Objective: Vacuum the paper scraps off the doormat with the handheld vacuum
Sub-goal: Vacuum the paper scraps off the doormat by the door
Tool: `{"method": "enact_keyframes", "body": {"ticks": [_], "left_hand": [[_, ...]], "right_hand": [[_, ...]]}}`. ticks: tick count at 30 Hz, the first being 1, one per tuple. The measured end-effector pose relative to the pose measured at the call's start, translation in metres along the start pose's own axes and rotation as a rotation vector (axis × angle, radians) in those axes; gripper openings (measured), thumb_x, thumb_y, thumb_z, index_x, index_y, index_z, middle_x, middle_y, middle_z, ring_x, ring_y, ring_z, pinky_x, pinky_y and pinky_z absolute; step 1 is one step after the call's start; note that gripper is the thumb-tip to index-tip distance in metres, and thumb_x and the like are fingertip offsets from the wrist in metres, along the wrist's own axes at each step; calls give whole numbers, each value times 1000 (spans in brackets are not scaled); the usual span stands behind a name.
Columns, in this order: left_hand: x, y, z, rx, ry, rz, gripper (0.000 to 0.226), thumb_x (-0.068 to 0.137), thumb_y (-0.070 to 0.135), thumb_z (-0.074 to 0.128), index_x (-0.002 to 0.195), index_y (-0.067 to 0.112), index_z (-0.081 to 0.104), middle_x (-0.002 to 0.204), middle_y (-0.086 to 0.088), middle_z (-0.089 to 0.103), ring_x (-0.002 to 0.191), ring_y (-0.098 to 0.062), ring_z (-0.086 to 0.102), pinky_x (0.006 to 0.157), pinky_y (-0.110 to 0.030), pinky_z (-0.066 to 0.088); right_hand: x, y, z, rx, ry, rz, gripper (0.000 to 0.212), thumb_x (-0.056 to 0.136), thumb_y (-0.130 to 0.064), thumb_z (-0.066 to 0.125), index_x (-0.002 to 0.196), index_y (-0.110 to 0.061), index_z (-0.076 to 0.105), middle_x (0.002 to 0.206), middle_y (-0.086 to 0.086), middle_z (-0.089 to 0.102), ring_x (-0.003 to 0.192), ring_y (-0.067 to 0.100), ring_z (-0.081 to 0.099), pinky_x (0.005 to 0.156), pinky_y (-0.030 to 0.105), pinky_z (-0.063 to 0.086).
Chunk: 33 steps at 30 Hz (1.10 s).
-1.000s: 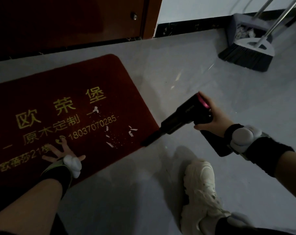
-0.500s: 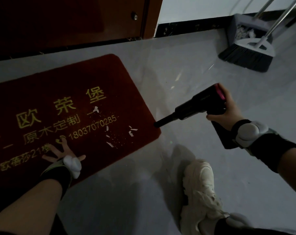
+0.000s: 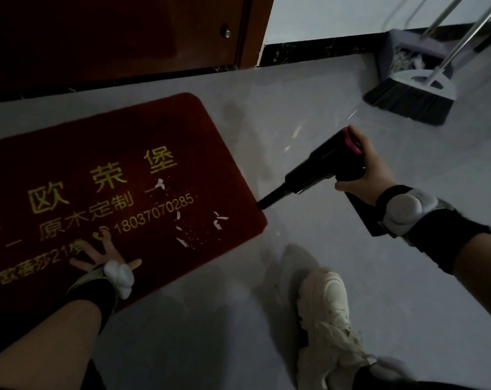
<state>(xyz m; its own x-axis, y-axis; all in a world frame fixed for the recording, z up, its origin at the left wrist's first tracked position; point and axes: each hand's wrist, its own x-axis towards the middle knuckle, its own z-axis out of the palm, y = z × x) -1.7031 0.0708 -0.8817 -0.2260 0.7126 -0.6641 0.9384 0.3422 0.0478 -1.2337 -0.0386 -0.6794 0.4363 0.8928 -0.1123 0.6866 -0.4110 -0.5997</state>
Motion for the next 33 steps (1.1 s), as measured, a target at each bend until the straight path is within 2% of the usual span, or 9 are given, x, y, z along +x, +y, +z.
{"method": "enact_keyframes", "body": {"ticks": [6,10,13,16,22,26,28,30,33], "left_hand": [[0,1,0,0,-23,-12,118,68,47,79,149,31,-6,154,-15,-23,142,-38,-16,112,-58,-4],[-1,2,1,-2,1,-8,119,67,47,79,149,32,-6,154,-14,-23,142,-38,-15,112,-58,-3],[-2,3,0,11,-12,-20,118,69,48,77,149,32,-9,153,-16,-24,142,-40,-14,112,-59,-1],[0,1,-1,19,-24,-10,118,70,50,76,148,32,-11,153,-16,-25,142,-40,-15,112,-59,-1],[4,-2,4,19,-17,19,117,71,53,73,148,33,-13,154,-17,-21,142,-41,-13,112,-59,-3],[6,-4,5,18,-3,-1,116,71,55,71,147,34,-13,154,-16,-22,141,-41,-16,112,-59,-4],[8,-6,6,24,3,4,114,71,58,70,148,34,-12,154,-16,-22,142,-41,-15,112,-59,-4],[8,-7,8,24,22,14,114,71,59,70,148,33,-10,154,-17,-21,142,-40,-14,112,-59,-4],[7,-8,9,53,31,7,115,71,61,69,148,32,-12,154,-18,-22,142,-41,-13,112,-58,-4]], "right_hand": [[9,-9,-21,-129,-182,-77,112,60,4,81,132,-57,20,132,-9,46,111,18,50,97,47,46],[9,-11,-18,-104,-126,-80,119,61,3,81,123,-75,17,130,-11,48,104,16,53,93,45,49],[8,-16,-8,10,-46,-65,114,63,3,80,132,-64,18,125,-7,49,101,18,56,91,42,52],[7,-25,15,134,40,-83,106,67,7,78,142,-39,19,127,-3,47,93,6,55,75,6,47],[13,-27,59,231,5,-86,106,69,6,78,150,-23,16,134,-5,40,106,5,51,71,-1,43],[15,-15,62,197,-160,-89,112,65,9,80,145,-38,16,137,-5,39,112,8,50,85,15,48],[14,-9,59,193,-220,-99,111,65,12,78,145,-34,17,140,-5,37,112,7,50,88,21,48],[13,-6,56,185,-284,-109,109,65,15,76,145,-33,19,140,-4,38,111,8,50,85,23,50],[12,-5,55,176,-306,-124,115,66,15,75,135,-58,21,138,-5,40,106,14,56,76,14,51]]}}
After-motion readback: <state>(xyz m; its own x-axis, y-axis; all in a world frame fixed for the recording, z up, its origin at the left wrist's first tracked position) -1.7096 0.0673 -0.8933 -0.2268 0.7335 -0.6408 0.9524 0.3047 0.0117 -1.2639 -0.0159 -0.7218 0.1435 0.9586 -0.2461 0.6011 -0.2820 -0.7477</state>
